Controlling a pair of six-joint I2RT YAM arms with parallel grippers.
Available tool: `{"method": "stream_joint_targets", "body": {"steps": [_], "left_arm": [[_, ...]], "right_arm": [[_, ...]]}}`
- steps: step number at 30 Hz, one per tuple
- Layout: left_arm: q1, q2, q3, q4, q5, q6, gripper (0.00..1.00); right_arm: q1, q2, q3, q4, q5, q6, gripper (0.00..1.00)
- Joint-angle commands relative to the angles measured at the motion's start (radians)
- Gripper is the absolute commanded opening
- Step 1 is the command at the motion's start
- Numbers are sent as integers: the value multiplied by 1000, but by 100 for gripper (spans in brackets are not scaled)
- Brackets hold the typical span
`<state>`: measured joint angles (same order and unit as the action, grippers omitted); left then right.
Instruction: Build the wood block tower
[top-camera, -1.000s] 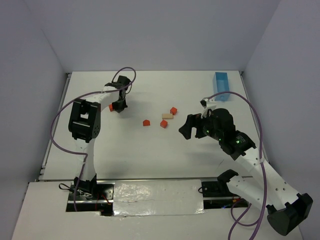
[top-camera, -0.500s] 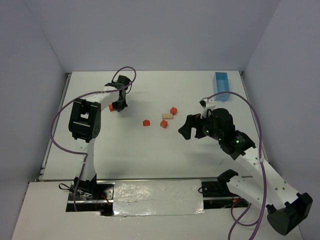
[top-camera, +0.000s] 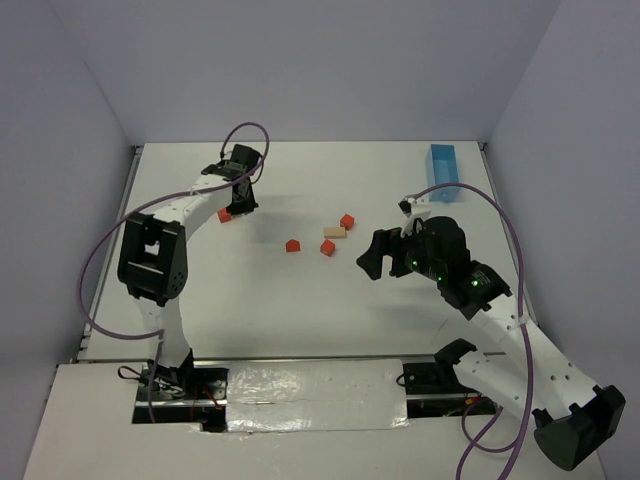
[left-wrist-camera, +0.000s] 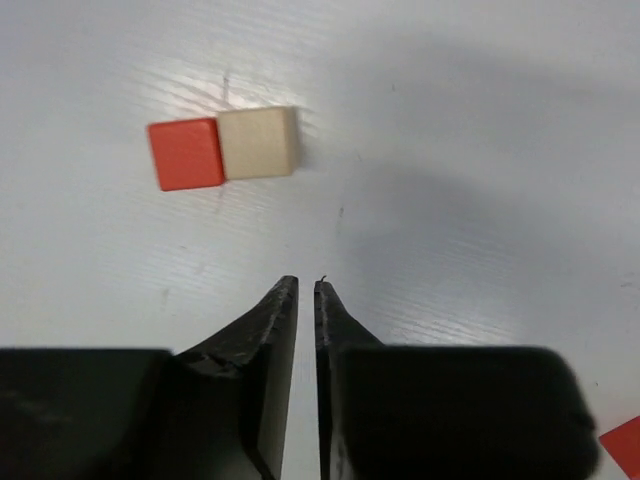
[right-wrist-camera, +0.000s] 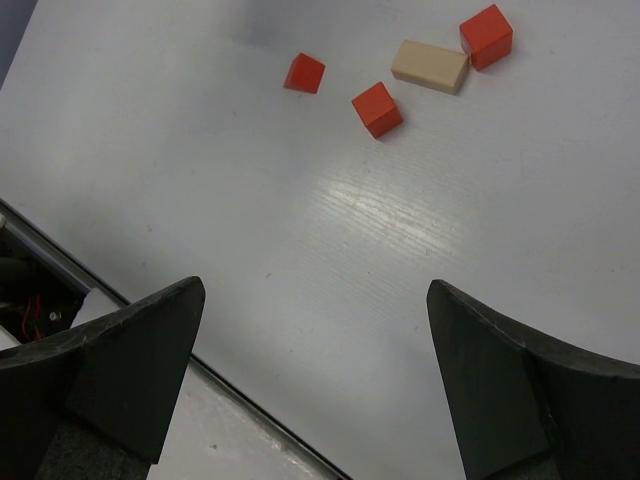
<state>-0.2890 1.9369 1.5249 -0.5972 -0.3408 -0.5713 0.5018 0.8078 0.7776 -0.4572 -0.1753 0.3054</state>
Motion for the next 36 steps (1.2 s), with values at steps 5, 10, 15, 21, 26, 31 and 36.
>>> {"method": "stream_joint_targets", "body": {"steps": [5,10,15,21,26,31,36], "left_arm": [[100,-98,-57,-35,-132,-166,30],[171,-173,-176,26,-145,-194,0],[246,-81,-150,16,-115,-165,0],[287,46,-129,120,66,-81,0],[287,88,-98,137,106,-76,0],[287,137,-59,131,114,-64,0],[287,160,-29,125,123,-61,0]], "right_arm": [[15,-9,2,32,-16,-11,100],[21,-7,5,34,-23,-14,100],[24,-7,6,29,-23,-14,100],[26,4,14,28,-38,-20,100],[32,4,12,25,-38,-22,100],[34,8,14,28,-41,-22,100],[38,10,12,26,-41,-23,100]]}}
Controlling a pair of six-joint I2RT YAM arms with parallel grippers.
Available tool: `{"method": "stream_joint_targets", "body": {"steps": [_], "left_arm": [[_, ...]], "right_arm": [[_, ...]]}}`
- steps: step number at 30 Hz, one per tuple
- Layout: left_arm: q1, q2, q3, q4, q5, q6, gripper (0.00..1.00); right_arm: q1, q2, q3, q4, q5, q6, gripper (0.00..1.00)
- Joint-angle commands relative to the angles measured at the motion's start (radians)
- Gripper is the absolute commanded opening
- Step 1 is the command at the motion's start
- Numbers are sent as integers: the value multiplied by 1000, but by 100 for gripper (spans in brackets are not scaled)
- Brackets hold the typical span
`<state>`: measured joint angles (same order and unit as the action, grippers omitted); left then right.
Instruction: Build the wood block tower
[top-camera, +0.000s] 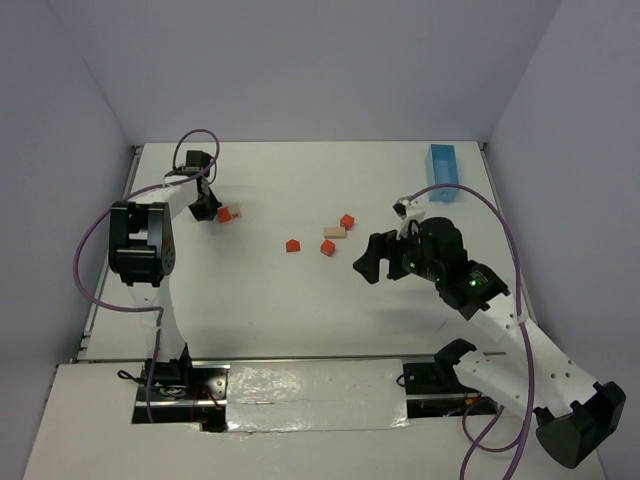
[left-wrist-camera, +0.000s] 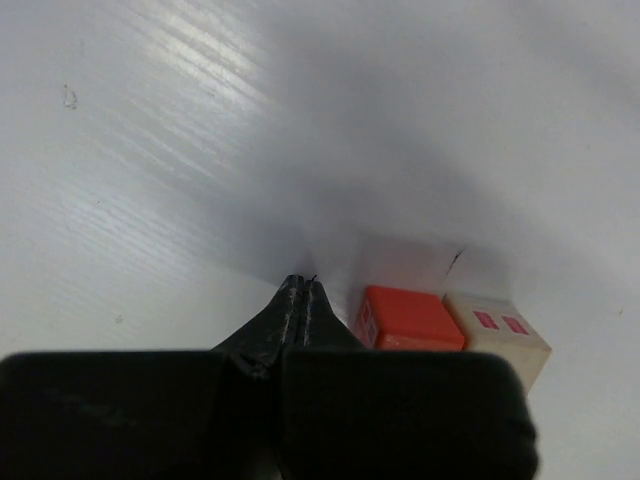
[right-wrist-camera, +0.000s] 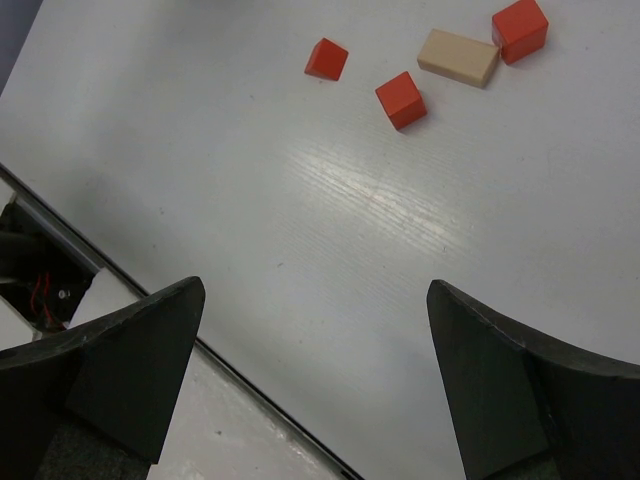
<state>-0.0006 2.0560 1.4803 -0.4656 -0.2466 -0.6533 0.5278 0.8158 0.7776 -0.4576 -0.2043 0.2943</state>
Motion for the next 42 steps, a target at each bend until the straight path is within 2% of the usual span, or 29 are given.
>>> {"method": "stream_joint_targets", "body": {"steps": [1,25,34,38,40,41,42], "left_arm": [[-1,43,18,-7,35,21,0],[-4,67,28,39,101,17,0],[-16,49,8,21,35,-14,0],[-18,-16,-60,30,-6,-46,0],[-18,-89,-87,50,-36,-61,7],[-16,-114,-107,50,-49,-71,17],[-18,-144,-117,57,-63,-77,23]], "right_arm": [[12,2,11,25,-12,-11,100],[26,13,8,28,-14,-14,100],[29,16,8,28,-10,-14,100],[29,25,9,27,-6,-12,100],[31,26,9,25,8,-9,100],[31,26,9,22,14,-7,100],[32,25,9,20,20,-6,100]]}}
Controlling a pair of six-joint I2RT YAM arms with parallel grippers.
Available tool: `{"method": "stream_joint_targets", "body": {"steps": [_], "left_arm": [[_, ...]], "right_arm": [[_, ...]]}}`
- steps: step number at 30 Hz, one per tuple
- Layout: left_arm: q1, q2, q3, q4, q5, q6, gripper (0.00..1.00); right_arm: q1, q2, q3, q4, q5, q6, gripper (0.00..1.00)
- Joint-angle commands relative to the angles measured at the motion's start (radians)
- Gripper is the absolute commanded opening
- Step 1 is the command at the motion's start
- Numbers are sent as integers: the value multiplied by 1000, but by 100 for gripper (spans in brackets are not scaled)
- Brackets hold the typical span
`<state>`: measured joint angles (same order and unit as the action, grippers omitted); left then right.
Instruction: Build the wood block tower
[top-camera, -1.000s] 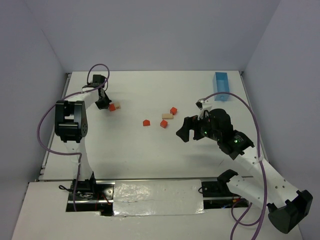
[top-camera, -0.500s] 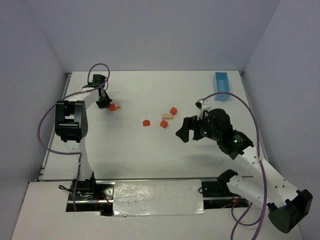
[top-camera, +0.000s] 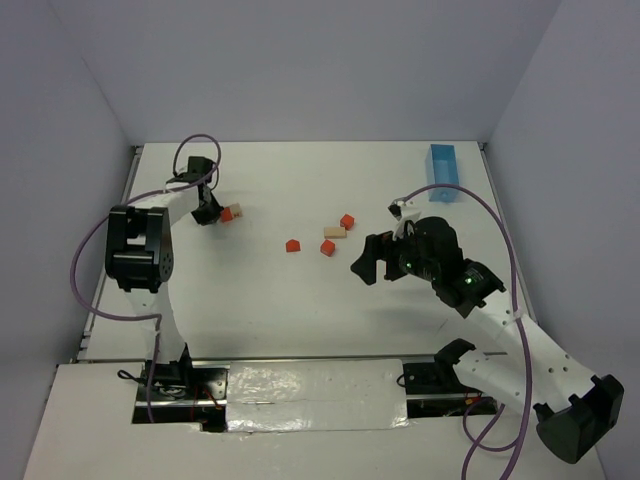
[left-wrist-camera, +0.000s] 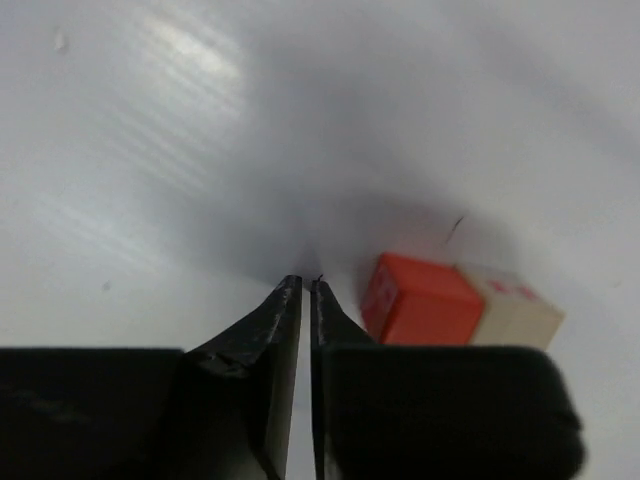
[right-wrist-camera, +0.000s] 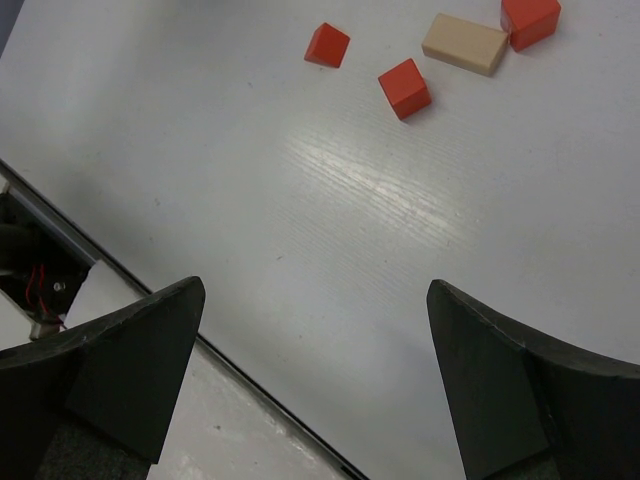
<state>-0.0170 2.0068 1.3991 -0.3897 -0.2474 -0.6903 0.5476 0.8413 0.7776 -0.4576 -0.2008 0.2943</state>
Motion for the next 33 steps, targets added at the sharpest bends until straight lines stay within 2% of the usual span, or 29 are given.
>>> {"method": "stream_joint_targets", "body": {"steps": [1,2,5,6,7,8,9,10,11,14,18,24,30,33], "left_arm": [[-1,-153,-60,-9,-61,-40,28],[-1,-183,-67,-2,-61,-40,38],[-27,-285,-61,-27,-111,-28,55],[-69,-336,-58,-34,-125,10,66],[-105,-362,-57,-31,-154,37,74],[-147,-384,-58,-20,-162,69,88],[-244,-419,-64,9,-139,112,92],[-295,-428,-74,90,-92,220,94],[-343,-425,-71,106,7,262,100],[-548,-343,-3,88,94,345,100],[-699,-151,101,23,37,382,99],[-744,-51,133,58,72,390,99],[-745,0,127,37,77,413,93],[-744,13,120,43,94,414,86]], "right_arm": [[11,-1,11,19,26,-6,100],[12,-1,12,19,29,-6,100],[12,-5,12,11,53,0,100],[12,-13,12,8,69,6,100],[12,-24,12,8,116,15,100],[12,-39,9,11,148,41,100],[9,-79,5,13,182,54,100],[9,-102,3,11,220,65,100],[5,-123,3,8,291,78,100],[-11,-182,12,-7,334,82,100],[-14,-197,18,-30,321,77,100],[-12,-182,8,-26,229,55,100],[-11,-179,0,-9,205,45,100],[-11,-168,0,-1,181,43,100]]}}
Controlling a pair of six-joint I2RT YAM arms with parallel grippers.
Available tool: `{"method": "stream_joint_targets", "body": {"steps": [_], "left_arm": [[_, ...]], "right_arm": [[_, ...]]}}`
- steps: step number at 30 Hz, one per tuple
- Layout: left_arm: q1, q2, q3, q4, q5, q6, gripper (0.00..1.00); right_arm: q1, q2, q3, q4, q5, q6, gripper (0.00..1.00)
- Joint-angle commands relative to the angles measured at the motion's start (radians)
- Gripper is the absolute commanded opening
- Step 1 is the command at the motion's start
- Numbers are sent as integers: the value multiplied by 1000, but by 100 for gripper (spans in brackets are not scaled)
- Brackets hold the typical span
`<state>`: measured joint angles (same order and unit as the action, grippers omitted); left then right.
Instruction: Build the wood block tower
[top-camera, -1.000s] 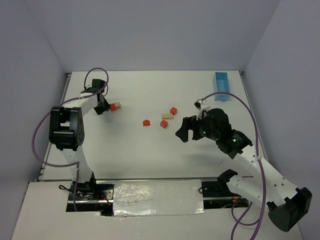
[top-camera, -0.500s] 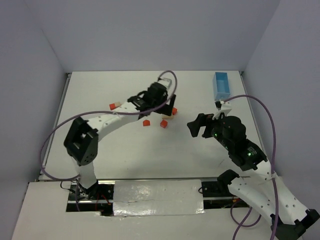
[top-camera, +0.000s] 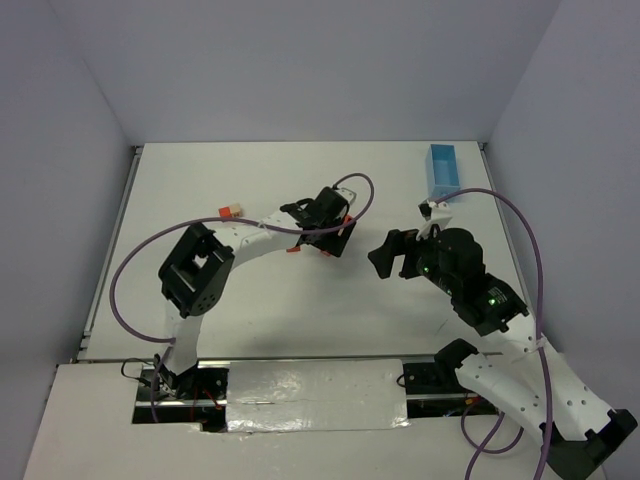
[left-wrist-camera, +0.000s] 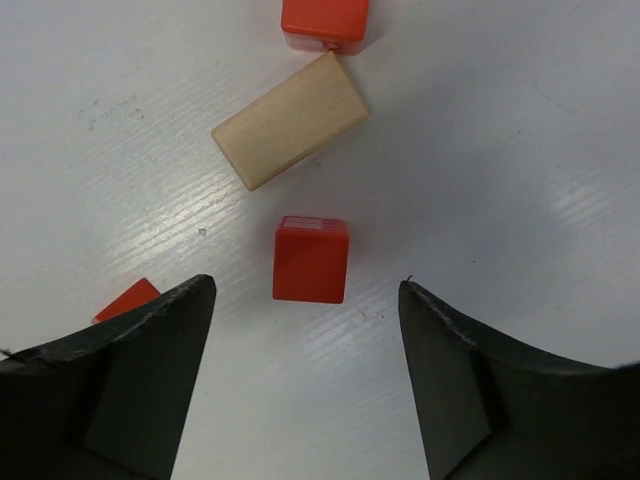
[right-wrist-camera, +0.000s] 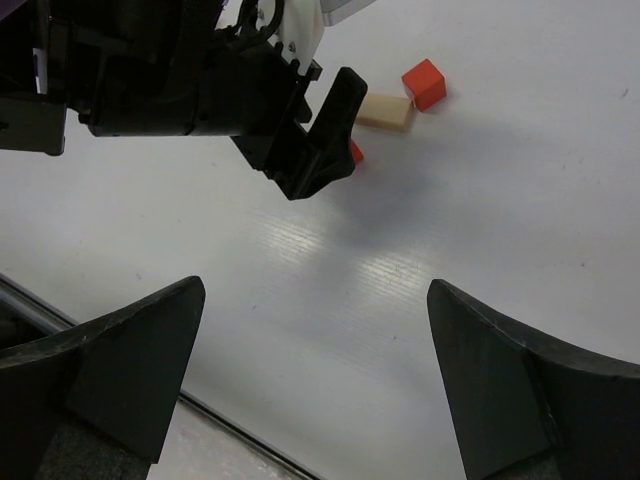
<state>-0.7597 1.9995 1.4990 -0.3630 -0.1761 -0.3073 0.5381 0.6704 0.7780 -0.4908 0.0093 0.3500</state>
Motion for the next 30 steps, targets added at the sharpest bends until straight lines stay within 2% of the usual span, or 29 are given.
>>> {"method": "stream_joint_targets", "body": {"steps": [1,5,9,13,14,16,17,21,23,25,28,30], "left_arm": [[-1,30,20,16,26,31,84],[-1,51,23,22,36,31,78],[-1,77,36,24,41,30,66],[-1,88,53,29,38,28,44],[-1,90,58,24,36,28,31],[-1,88,67,12,20,24,24],[0,84,67,9,14,19,11],[2,33,56,12,1,2,7],[5,18,63,-7,-16,-4,1],[11,-14,63,-20,-42,-24,0],[72,-74,46,-72,-121,-93,1],[179,-123,12,-114,-126,-139,5]], "right_arm": [[-3,9,0,32,-31,-14,100],[-3,11,-2,35,-40,-17,100],[-3,9,-2,37,-45,-20,100],[-1,9,-3,40,-54,-22,100],[-3,8,-5,41,-55,-22,100],[-3,12,-5,41,-65,-23,100],[-1,14,-5,43,-68,-25,100],[-1,18,-8,44,-77,-26,100],[-1,20,-6,44,-80,-26,100],[-3,20,-6,43,-80,-26,100],[-3,18,-6,43,-83,-28,100],[-1,17,-8,44,-91,-28,100]]}}
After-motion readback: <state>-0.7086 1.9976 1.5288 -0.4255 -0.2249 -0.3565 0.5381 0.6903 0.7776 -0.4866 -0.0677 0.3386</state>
